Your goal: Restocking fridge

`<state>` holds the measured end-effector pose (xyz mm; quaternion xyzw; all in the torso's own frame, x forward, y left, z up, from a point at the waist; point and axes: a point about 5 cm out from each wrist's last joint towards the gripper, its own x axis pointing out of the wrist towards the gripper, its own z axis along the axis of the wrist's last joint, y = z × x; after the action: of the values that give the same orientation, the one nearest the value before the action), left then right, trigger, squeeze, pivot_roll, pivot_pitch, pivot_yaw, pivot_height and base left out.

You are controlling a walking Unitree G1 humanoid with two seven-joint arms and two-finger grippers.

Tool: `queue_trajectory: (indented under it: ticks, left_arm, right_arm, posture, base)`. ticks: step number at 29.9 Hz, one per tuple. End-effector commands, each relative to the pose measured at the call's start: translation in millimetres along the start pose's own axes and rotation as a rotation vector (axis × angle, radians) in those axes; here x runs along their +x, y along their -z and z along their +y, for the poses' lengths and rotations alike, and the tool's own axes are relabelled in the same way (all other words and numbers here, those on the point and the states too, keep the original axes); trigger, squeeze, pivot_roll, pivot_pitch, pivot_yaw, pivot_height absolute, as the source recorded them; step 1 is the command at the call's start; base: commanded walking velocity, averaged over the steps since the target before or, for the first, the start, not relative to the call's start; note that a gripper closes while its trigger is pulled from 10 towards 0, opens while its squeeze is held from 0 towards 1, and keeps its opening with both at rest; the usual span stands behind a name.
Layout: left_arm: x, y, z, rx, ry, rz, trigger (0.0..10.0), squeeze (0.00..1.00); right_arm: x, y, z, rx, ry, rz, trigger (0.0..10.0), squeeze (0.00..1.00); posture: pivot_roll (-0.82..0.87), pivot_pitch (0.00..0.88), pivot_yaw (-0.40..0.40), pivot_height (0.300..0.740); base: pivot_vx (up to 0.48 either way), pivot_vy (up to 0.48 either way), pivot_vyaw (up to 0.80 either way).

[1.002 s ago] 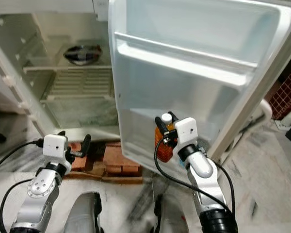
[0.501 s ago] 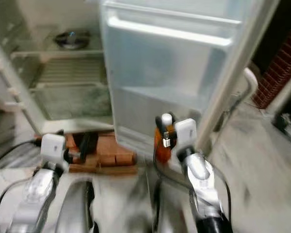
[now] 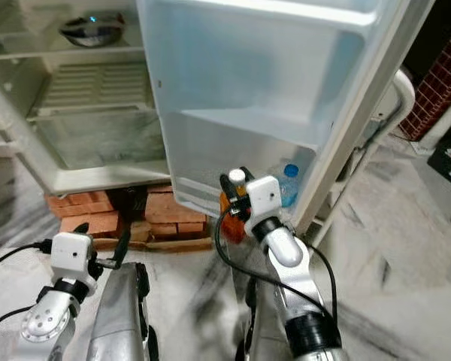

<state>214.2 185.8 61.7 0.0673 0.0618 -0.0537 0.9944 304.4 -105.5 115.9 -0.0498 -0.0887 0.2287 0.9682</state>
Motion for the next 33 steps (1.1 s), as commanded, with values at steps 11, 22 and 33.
queue_trajectory:
  ticks: [11,22,33]
  left_arm:
    - [-21.7,-10,4.3,0.016,-0.059,-0.002,10.0,0.0]
    - [-48.1,-16,7.8,0.048,-0.1,0.02,10.0,0.0]
    - [-55.7,-17,14.0,0.079,-0.109,0.04,10.0,0.0]
  right_arm:
    - [43.0,-23,7.6,-0.24,-0.125,-0.114,10.0,0.0]
    - [71.9,-41,1.8,-0.525,-0.149,-0.165,10.0,0.0]
    - [70.5,-23,8.1,-0.591,-0.18,-0.108,10.0,0.0]
  posture:
    - [0.14,0.206,-0.059,0.517]
    - [0.2,0.292,-0.076,0.517]
    - [0.2,0.322,-0.086,0.517]
  base:
    - [0.0,0.0,0.0]
    - [0.0,0.0,0.0]
    - [0.0,0.0,0.0]
